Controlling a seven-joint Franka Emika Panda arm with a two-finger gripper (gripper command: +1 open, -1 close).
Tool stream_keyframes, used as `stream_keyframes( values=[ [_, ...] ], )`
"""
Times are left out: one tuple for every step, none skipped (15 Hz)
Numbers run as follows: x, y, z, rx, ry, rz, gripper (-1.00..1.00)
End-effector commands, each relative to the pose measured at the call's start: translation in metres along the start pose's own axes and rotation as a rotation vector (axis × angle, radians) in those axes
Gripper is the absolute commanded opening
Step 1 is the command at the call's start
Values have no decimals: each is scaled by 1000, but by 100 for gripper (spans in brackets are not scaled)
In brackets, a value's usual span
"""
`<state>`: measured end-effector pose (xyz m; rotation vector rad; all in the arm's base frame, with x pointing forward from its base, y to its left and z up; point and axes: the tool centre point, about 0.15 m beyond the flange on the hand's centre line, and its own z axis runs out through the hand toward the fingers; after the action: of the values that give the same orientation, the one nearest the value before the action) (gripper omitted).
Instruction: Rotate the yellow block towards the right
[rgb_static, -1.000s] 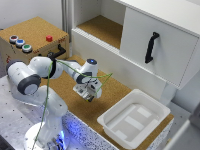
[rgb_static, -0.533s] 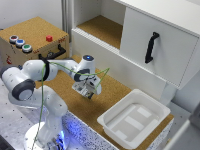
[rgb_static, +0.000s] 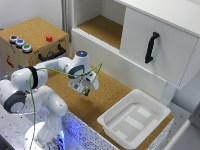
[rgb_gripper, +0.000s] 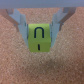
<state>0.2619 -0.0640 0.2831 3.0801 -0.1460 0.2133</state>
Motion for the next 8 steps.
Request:
stream_keyframes(
  values=[
    [44,-23,-2,-13,-150,187,-100],
    [46,-28,-1,-7,-153,266,-100],
    [47,-27,2,10,-158,360,-100],
    [47,-27,7,22,-168,457,-100],
    [47,-26,11,24,-181,523,-100],
    [46,-25,17,31,-204,614,-100],
    [45,-25,23,16,-222,694,-100],
    [46,-22,26,16,-231,766,-100]
  ],
)
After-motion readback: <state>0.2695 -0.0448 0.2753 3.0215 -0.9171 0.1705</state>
